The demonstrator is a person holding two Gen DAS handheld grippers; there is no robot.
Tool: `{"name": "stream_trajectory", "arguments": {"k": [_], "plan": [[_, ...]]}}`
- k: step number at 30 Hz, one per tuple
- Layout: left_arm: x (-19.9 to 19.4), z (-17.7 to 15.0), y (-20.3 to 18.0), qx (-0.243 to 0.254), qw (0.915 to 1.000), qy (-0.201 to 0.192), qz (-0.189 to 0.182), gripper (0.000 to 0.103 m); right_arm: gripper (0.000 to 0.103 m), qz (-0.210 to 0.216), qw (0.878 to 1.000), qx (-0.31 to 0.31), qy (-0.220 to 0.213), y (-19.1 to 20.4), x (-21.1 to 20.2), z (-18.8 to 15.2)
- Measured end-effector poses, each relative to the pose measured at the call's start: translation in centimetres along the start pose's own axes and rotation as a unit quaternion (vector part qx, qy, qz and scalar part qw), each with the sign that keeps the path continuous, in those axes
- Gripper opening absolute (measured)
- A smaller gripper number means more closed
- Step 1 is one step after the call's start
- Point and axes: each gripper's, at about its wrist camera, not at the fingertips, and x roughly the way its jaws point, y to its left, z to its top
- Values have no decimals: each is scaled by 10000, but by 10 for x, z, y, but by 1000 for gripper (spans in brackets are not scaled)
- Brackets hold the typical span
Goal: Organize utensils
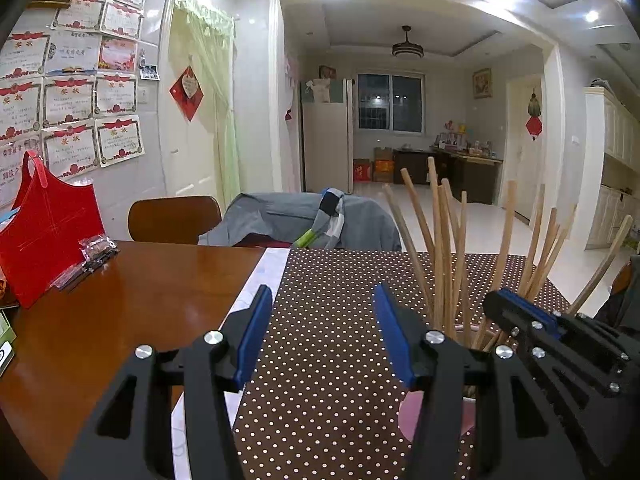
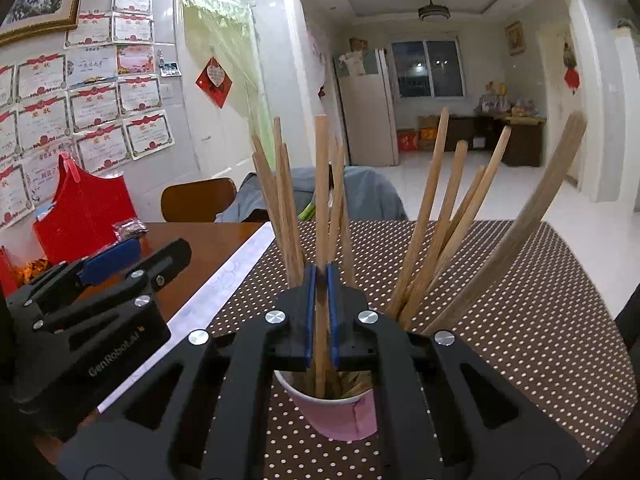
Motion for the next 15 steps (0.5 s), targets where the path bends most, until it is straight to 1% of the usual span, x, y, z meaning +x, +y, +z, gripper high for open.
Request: {"name": "stream_trajectory", "arguments": {"k": [2,4,5,6,7,8,10,15], "plan": [[-1,1,1,-20,10000,3,-15,53,7,10,10000,17,-31,0,-3,2],[-2,2,1,-30,10000,-3,-33,53,10,-59,10000,-28,-53,2,-5,4],[-2,2,1,-29,10000,-8,-39,53,21,-80,9999,-42,-53,2,-6,4],[-3,2,1,-27,10000,-11,-36,53,44,-101,9999,-36,-62,2,-6,5],[-3,2,2,-31,10000,-16,0,54,52,-124,9999,1,-112,1,-9,4],[-4,3,3,-39,10000,-25,44,56,53,-185,9997,21,-166,0,-12,5],[-6,5,5,-72,10000,-29,-11,59,53,-178,9996,20,-195,-2,-17,7],[-20,10,8,-147,9998,-125,-22,61,53,-260,9988,97,-403,-9,-40,11]]}}
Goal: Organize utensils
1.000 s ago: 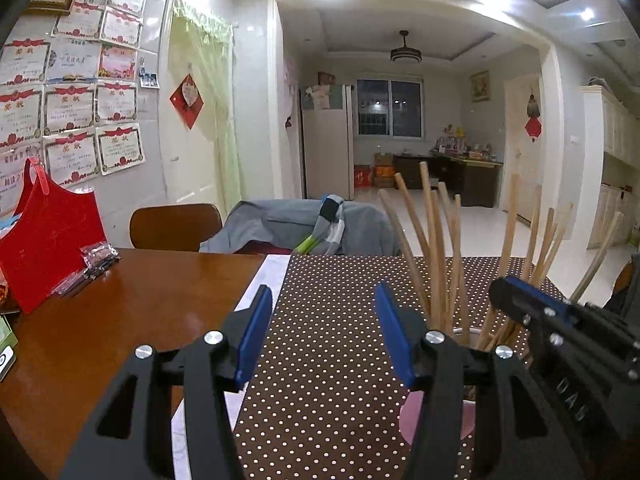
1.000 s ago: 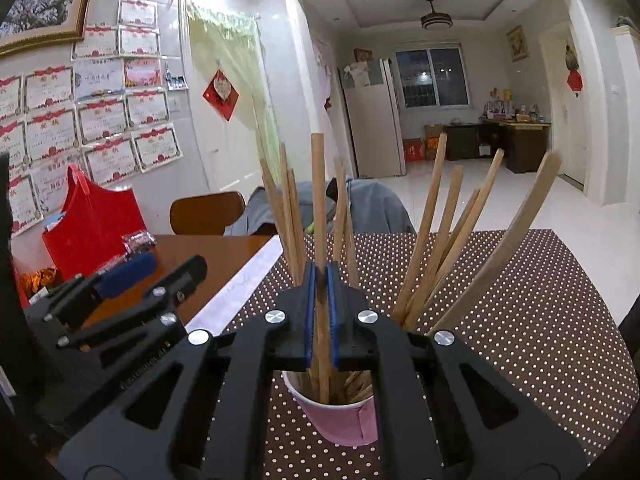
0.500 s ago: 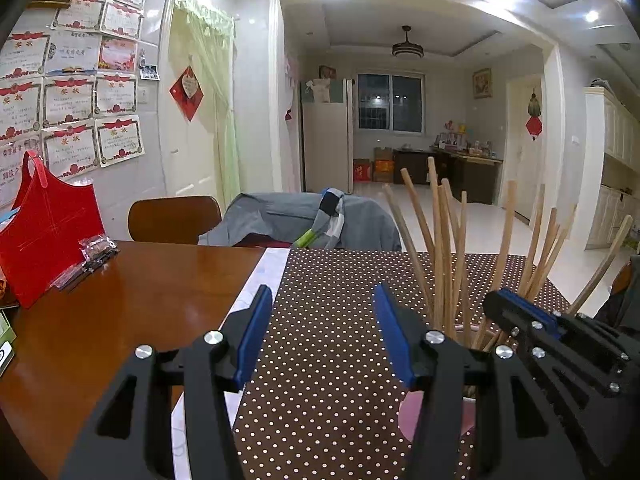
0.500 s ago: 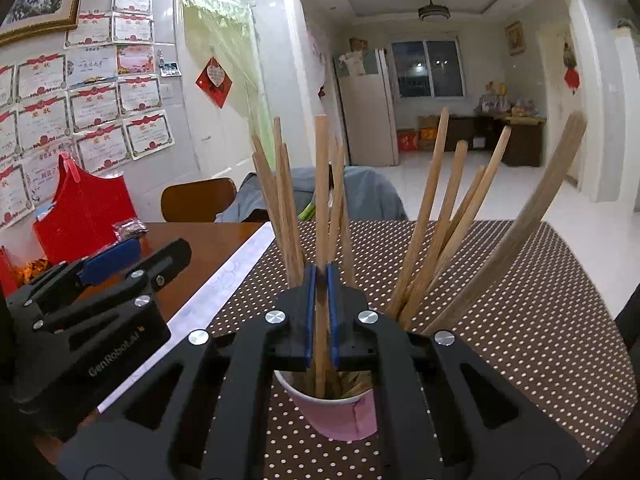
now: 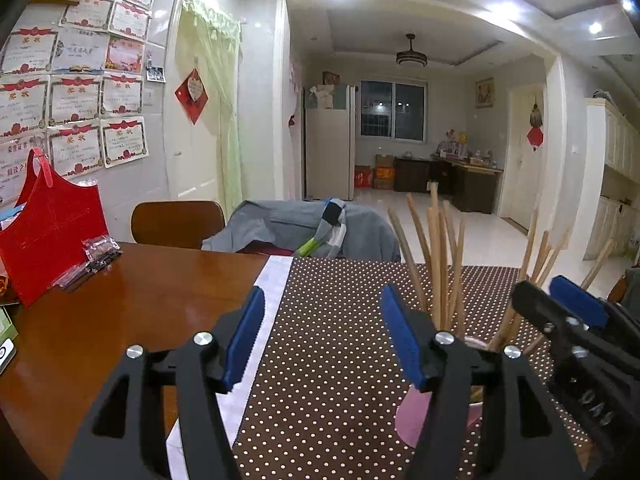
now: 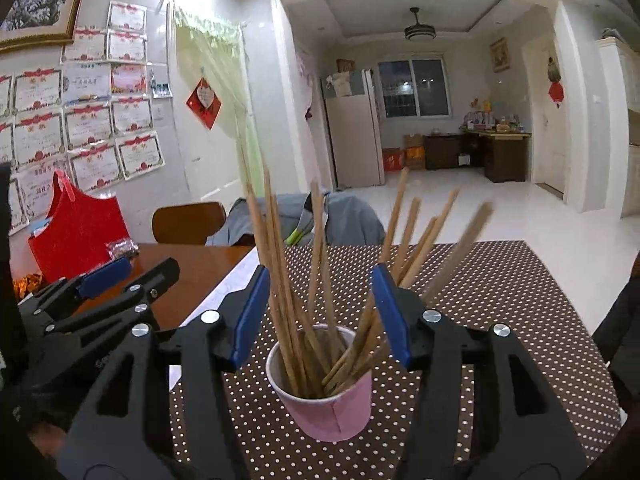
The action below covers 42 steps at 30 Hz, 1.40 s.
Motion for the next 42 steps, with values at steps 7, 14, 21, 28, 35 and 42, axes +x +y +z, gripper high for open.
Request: {"name": "stream_trajectory", "arguments": {"k": [7,14,21,28,35,42], "plan": [[-38,7,-9,27,9994,-107,-340,65,64,-184,9997,9,-164,-11,-45,4],[-85,4,-20,320,9978,-297,-507,66,74,-345,9987,-86,-356,-6,-84,6],[-130,-2,-18,308,9971,-346,-602,66,78,-517,9976,-101,-439,0,-124,-2],[-177,-20,-18,431,9959,-485,-634,66,82,-659,9962,-100,-562,6,-168,-13],[-226,-36,-22,628,9922,-850,-663,66,83,-718,9955,8,-619,11,-206,-26],[-256,-47,-23,568,9892,-1151,-701,66,84,-794,9938,-95,-777,22,-238,-33]]}}
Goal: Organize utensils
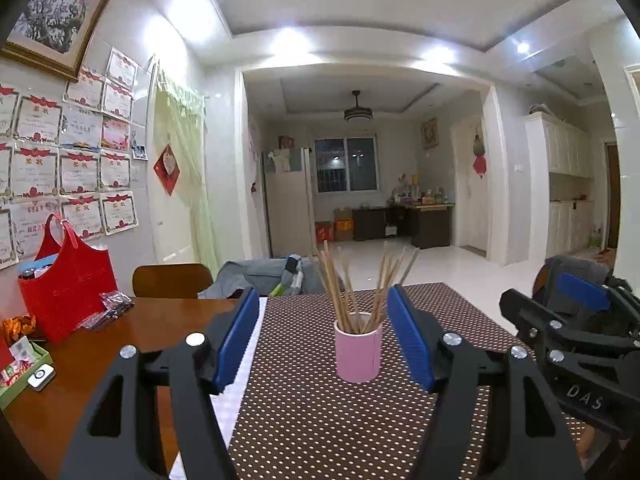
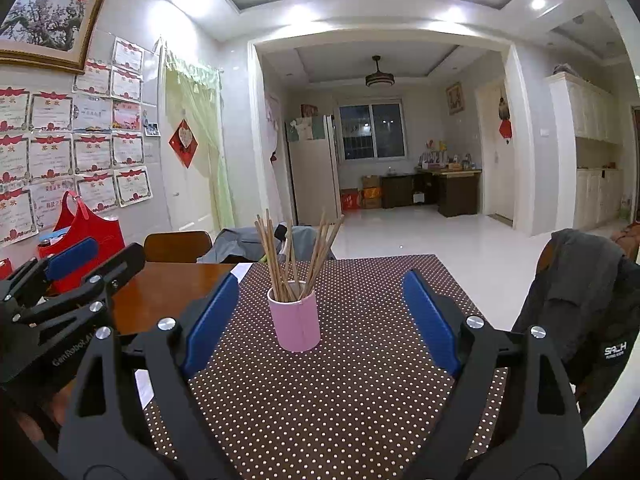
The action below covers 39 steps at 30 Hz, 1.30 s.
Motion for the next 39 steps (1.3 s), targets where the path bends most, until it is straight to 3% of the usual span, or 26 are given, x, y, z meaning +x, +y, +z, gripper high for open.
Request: {"name": "stream_trajectory", "arguments": {"k": [7,20,39], "plan": [[-21,0,1,-32,9996,-268,-91,66,87,-74,9998,-110,-164,4,-22,-2],[-30,-1,1,-45,9993,-336,-161,66,91,-203,9980,-316,-505,13,-40,-3],[-29,-4,2,-88,9990,-412,-168,66,91,-182,9983,-314,-448,17,-39,-4]]}}
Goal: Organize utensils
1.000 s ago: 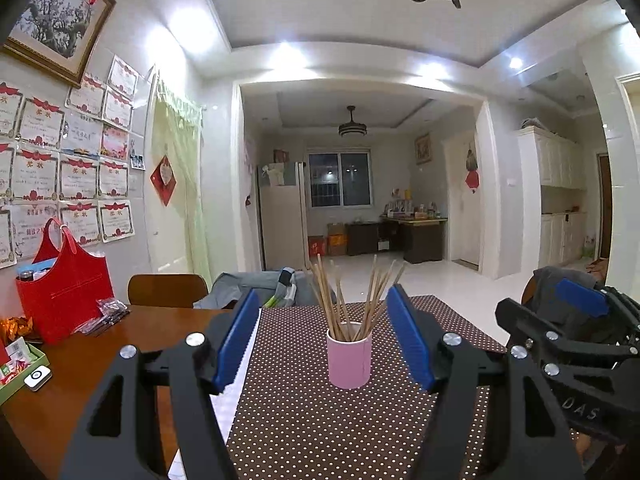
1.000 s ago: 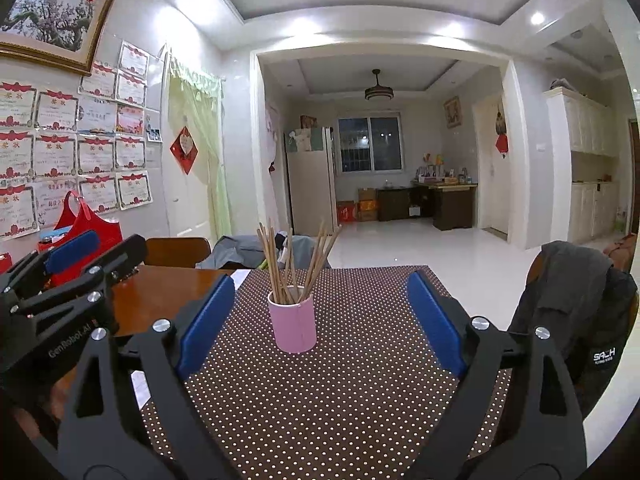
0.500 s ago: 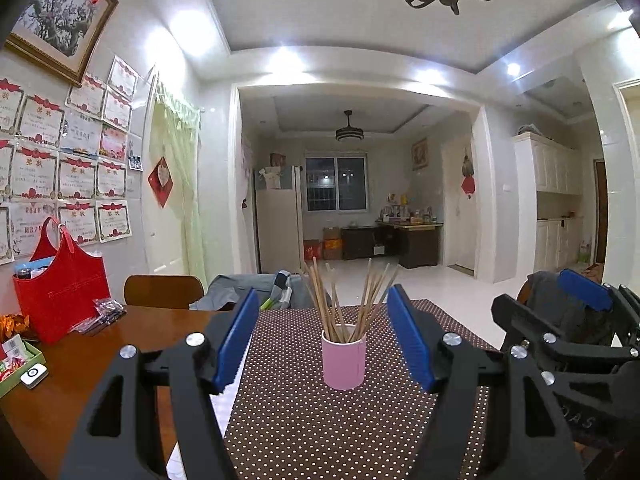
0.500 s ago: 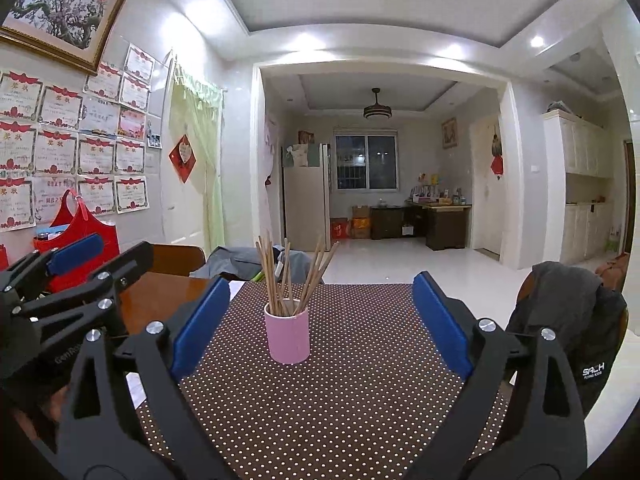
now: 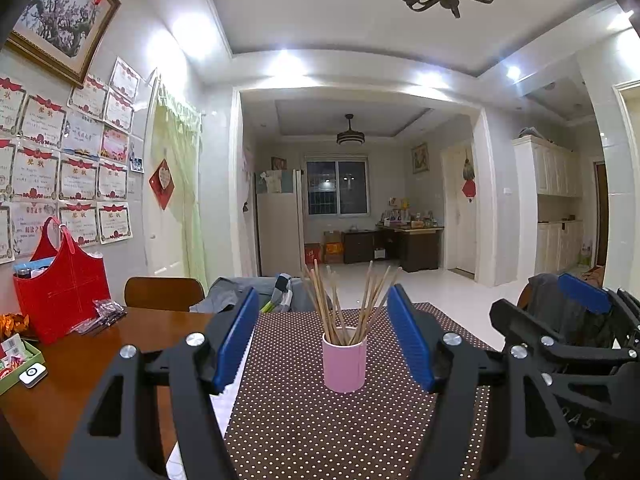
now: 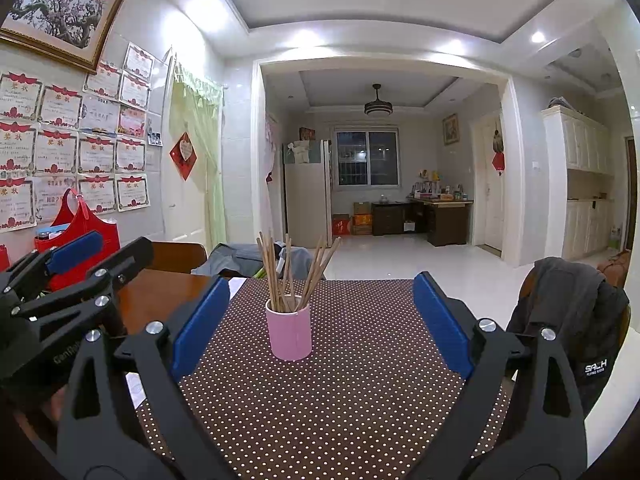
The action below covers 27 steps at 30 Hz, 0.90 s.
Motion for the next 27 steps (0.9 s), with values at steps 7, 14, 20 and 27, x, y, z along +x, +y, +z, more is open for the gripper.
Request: {"name": "stream_trajectory", "arguments": {"k": [7,14,20,27], "plan": [[0,0,-1,15,10000,2,1,66,91,21,10000,33,24,-2,1,-2],[0,-1,0,6,10000,2,1,66,91,22,10000,30,25,-2,1,-1],[1,-1,-1,12,10000,4,3,66,91,47,10000,66,53,-2,3,-2],[2,-2,1,6,10000,23,9,66,91,48,9999,74,67,-2,3,-3]]}}
